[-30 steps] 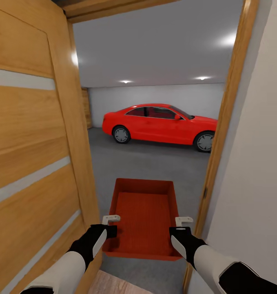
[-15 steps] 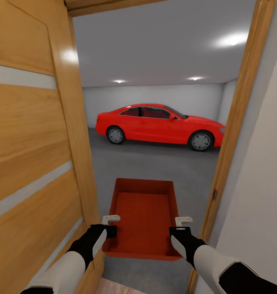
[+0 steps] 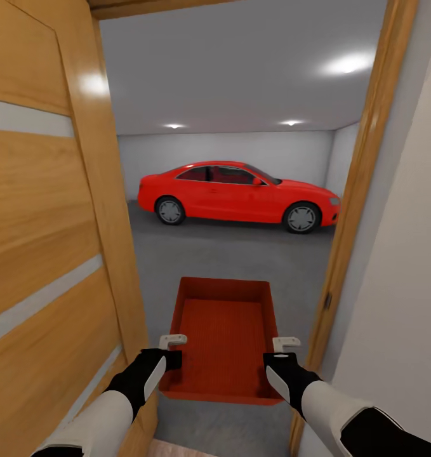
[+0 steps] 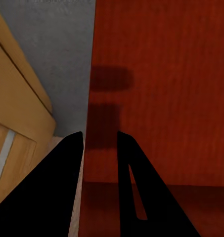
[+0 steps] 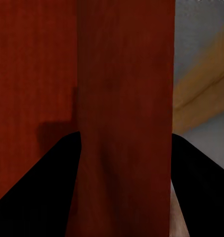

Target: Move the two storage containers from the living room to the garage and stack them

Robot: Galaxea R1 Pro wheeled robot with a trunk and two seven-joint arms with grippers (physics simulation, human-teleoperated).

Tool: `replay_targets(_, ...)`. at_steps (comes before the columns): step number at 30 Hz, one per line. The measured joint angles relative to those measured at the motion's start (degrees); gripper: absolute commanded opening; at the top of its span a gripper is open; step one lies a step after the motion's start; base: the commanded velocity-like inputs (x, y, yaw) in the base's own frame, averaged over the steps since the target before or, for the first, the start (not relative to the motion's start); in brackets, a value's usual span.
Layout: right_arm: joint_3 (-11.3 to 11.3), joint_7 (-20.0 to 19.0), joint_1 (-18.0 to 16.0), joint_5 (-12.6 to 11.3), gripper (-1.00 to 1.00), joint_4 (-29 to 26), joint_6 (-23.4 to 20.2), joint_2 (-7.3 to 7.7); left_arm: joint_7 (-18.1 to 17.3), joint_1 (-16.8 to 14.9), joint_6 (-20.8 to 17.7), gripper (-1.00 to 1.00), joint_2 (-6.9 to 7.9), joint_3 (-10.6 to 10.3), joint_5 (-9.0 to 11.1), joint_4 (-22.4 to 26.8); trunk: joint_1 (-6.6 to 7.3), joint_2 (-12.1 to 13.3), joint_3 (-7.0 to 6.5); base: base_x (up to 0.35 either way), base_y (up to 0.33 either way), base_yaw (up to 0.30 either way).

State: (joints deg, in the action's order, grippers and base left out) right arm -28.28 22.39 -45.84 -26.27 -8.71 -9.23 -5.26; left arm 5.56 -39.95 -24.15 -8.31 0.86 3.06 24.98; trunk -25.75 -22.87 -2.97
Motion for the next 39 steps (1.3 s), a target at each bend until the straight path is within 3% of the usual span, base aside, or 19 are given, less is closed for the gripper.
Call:
replay_targets(6, 0.11, 0.04, 0.00, 0.13, -1.00, 0.00, -0.01, -0.03, -0.02, -0.01, 0.03, -1.00, 0.04, -0.06, 0.10, -0.03, -0.01, 0.00, 0.00, 0.124, 0.218, -0.116)
replay_targets(17, 0.13, 0.06, 0.00, 0.16, -1.00, 0.01, -0.01, -0.05, -0.03, 0.00, 0.04, -1.00, 0.07, -0.08, 0.16, -0.05, -0.01, 0.00, 0.00, 0.009, 0.015, -0.197)
replay_targets(32, 0.18, 0.03, -0.01, 0.26, -1.00, -0.03, -0.07, -0.05, -0.02, 0.00, 0.02, -1.00, 0.08, -0.08, 0.19, -0.02, 0.00, 0.00, 0.00, 0.120, 0.160, -0.015)
replay_targets(39, 0.16, 0.06, 0.00, 0.21, -1.00, -0.02, -0.05, -0.05, -0.04, -0.01, 0.04, -1.00, 0.07, -0.07, 0.16, -0.05, -0.01, 0.01, 0.00, 0.031, 0.034, -0.193)
